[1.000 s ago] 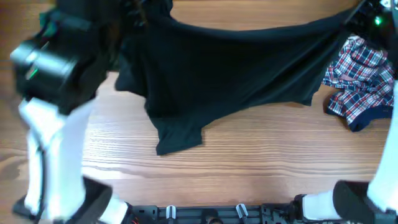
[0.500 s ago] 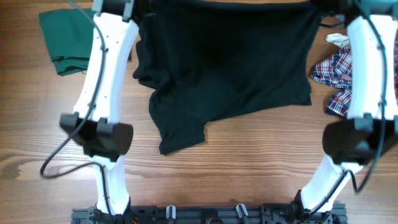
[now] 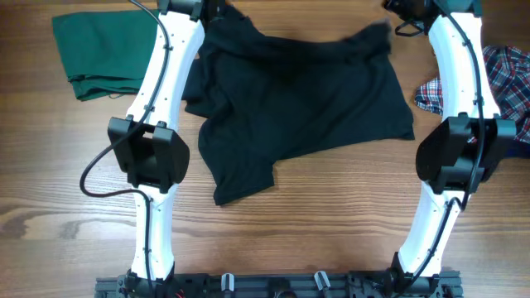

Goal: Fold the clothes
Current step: 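Lower the black shirt onto the table center with both grippers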

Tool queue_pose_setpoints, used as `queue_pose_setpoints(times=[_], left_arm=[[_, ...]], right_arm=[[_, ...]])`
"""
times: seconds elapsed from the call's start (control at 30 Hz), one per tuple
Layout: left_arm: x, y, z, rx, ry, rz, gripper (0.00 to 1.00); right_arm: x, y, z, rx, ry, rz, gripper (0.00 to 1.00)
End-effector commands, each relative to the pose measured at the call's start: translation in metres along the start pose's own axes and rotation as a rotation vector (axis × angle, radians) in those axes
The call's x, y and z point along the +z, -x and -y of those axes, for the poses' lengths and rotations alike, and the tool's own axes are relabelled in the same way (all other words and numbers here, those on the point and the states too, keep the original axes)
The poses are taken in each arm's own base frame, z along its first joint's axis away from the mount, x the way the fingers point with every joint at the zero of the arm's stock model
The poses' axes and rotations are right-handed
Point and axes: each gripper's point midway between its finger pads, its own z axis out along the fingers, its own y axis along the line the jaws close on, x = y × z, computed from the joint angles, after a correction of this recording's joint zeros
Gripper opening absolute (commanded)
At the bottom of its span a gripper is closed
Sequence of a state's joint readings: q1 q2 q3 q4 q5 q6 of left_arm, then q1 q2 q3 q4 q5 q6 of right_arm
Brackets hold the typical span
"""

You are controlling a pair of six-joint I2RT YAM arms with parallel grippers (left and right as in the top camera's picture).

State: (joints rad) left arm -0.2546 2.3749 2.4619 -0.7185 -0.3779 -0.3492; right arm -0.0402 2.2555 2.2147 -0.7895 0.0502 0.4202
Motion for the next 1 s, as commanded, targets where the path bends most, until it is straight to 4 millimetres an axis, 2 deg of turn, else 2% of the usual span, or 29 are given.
queue_pose_setpoints(times=[0.0, 0.1, 0.23, 0.3, 0.33, 0.47, 0.57, 0.6, 0.67, 0.73, 0.77, 0.8, 0.87, 0.93, 0.97], left_arm=[[0.004, 0.017, -0.006, -0.022, 0.012, 0.063, 1.0], [0.002, 0.015, -0.009, -0.015, 0.019, 0.048, 1.0], [-0.014, -0.013, -0.019, 0.048, 0.065, -0.082, 1.0], [-0.031, -0.035, -0.025, 0.102, 0.098, -0.186, 1.0], [-0.044, -0.051, -0.029, 0.133, 0.116, -0.258, 1.0], [-0.088, -0.109, -0.034, 0.194, 0.12, -0.531, 1.0], [-0.123, -0.152, -0.045, 0.203, 0.164, -0.75, 1.0], [-0.13, -0.158, -0.047, 0.202, 0.17, -0.79, 1.0], [-0.144, -0.176, -0.038, 0.211, 0.098, -0.894, 0.98], [-0.148, -0.186, -0.03, 0.198, 0.062, -0.939, 0.91], [-0.148, -0.191, -0.031, 0.207, 0.071, -0.952, 0.83], [-0.148, -0.199, -0.033, 0.217, 0.082, -0.975, 0.73], [-0.149, -0.213, -0.038, 0.235, 0.108, -1.019, 0.61], [-0.15, -0.232, -0.048, 0.263, 0.141, -1.08, 0.54], [-0.15, -0.239, -0.052, 0.272, 0.158, -1.105, 0.41]], right_arm=[[0.0, 0.009, 0.001, -0.08, -0.014, 0.038, 1.0], [-0.005, 0.008, 0.004, -0.133, -0.028, 0.026, 1.0], [-0.026, 0.001, 0.014, -0.132, -0.08, -0.012, 1.0], [-0.042, -0.007, 0.019, -0.136, -0.097, -0.056, 1.0], [-0.054, -0.016, 0.023, -0.135, -0.112, -0.099, 1.0], [-0.081, -0.049, 0.04, -0.128, -0.171, -0.247, 0.99], [-0.097, -0.084, 0.056, -0.143, -0.23, -0.405, 0.9], [-0.099, -0.09, 0.059, -0.146, -0.24, -0.433, 0.82], [-0.101, -0.101, 0.063, -0.17, -0.247, -0.482, 0.49], [-0.099, -0.106, 0.064, -0.202, -0.236, -0.5, 0.31], [-0.097, -0.109, 0.065, -0.203, -0.241, -0.511, 0.22], [-0.095, -0.113, 0.067, -0.204, -0.245, -0.523, 0.15], [-0.088, -0.121, 0.07, -0.222, -0.246, -0.544, 0.08], [-0.078, -0.128, 0.073, -0.227, -0.247, -0.55, 0.06], [-0.07, -0.131, 0.074, -0.229, -0.245, -0.546, 0.04]])
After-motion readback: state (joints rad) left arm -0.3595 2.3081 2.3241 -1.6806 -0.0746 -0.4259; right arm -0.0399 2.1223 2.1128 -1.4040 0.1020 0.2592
